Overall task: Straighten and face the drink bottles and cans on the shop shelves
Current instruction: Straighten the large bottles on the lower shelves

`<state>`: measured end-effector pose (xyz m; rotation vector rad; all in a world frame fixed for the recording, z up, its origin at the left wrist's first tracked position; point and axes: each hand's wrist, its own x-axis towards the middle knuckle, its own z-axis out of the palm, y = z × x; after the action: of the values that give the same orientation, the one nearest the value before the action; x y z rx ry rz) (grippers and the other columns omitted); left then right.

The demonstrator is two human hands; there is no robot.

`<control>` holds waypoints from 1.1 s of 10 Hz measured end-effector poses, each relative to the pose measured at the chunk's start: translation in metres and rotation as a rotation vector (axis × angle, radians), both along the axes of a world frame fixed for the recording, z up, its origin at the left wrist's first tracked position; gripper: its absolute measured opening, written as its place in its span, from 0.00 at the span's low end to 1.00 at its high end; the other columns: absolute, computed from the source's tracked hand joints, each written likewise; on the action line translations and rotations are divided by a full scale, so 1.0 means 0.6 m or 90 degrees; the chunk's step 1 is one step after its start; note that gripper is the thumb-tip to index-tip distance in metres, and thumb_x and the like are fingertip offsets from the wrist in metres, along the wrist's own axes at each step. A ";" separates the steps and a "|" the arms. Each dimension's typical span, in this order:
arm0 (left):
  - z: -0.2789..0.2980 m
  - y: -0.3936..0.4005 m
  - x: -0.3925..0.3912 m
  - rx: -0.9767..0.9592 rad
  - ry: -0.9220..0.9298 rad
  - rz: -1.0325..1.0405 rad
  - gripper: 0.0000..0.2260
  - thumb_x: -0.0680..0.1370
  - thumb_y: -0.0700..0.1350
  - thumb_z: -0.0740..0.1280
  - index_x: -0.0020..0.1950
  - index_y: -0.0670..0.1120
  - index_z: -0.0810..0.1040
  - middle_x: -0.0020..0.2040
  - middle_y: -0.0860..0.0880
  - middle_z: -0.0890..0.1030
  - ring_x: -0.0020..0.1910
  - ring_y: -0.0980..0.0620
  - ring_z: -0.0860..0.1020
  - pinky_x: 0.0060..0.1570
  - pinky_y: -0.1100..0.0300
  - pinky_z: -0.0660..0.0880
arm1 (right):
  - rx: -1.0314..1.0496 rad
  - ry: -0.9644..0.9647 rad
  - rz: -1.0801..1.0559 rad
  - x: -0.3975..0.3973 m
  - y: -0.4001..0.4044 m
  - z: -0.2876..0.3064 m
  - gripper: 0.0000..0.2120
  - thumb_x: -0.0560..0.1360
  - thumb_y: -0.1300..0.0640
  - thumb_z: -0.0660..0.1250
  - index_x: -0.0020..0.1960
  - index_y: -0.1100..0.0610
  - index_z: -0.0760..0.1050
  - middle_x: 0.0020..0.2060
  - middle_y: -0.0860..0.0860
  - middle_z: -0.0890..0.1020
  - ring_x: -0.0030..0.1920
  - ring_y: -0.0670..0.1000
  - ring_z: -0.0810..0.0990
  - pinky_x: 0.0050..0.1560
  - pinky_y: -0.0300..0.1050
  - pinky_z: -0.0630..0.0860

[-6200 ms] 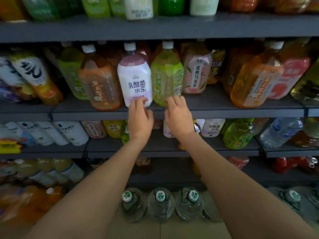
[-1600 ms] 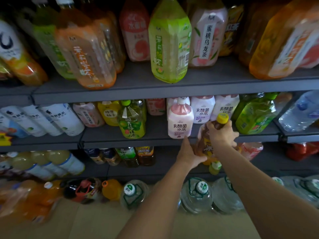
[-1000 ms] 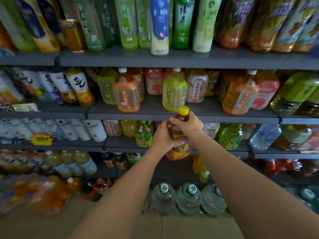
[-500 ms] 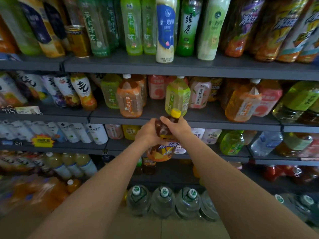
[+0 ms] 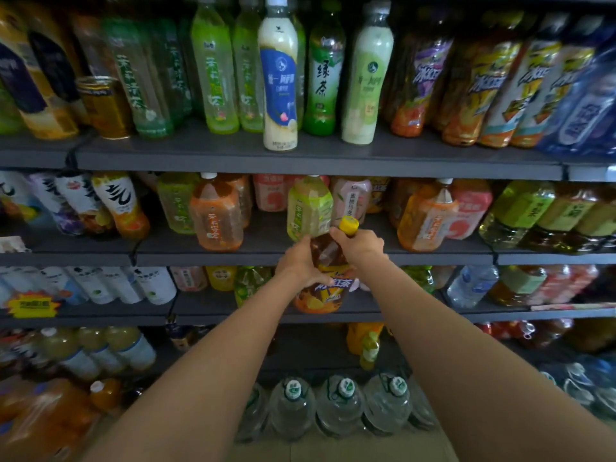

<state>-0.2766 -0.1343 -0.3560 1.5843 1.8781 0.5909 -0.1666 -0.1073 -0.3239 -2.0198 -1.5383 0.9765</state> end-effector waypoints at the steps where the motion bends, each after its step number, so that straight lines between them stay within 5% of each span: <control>1: 0.005 0.031 0.057 0.072 -0.056 -0.010 0.40 0.62 0.43 0.79 0.70 0.48 0.64 0.66 0.47 0.73 0.66 0.45 0.71 0.64 0.53 0.69 | 0.033 0.058 -0.047 0.037 0.029 0.012 0.27 0.76 0.39 0.60 0.64 0.59 0.71 0.63 0.60 0.72 0.65 0.63 0.67 0.64 0.54 0.65; 3: 0.003 0.105 0.166 0.133 -0.181 0.046 0.38 0.64 0.40 0.77 0.70 0.49 0.63 0.64 0.46 0.74 0.64 0.44 0.72 0.62 0.49 0.72 | 0.157 0.135 -0.103 0.112 0.087 0.009 0.22 0.76 0.44 0.62 0.63 0.59 0.72 0.61 0.60 0.73 0.64 0.62 0.69 0.66 0.57 0.67; 4: 0.007 0.136 0.209 0.090 -0.166 0.141 0.30 0.73 0.43 0.70 0.72 0.44 0.61 0.62 0.39 0.76 0.61 0.38 0.74 0.57 0.51 0.72 | 0.188 0.148 -0.124 0.137 0.114 0.007 0.23 0.77 0.45 0.61 0.67 0.56 0.69 0.65 0.58 0.70 0.65 0.63 0.66 0.64 0.53 0.65; 5: 0.018 0.151 0.242 0.036 -0.129 0.208 0.17 0.78 0.43 0.62 0.64 0.35 0.71 0.61 0.35 0.76 0.62 0.37 0.73 0.57 0.51 0.70 | 0.190 0.161 -0.153 0.148 0.133 0.000 0.24 0.77 0.45 0.61 0.70 0.53 0.66 0.66 0.59 0.66 0.65 0.64 0.66 0.64 0.52 0.65; 11: -0.032 0.273 0.220 -0.048 -0.335 0.180 0.21 0.79 0.45 0.61 0.69 0.37 0.68 0.68 0.38 0.71 0.66 0.43 0.72 0.65 0.52 0.71 | 0.076 0.170 -0.157 0.139 0.230 0.009 0.22 0.80 0.49 0.57 0.73 0.48 0.59 0.70 0.58 0.58 0.67 0.64 0.61 0.62 0.54 0.65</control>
<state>-0.1448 0.0296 -0.3753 0.9905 1.6945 0.9433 -0.0829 0.0308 -0.3184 -1.8563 -1.1504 0.9833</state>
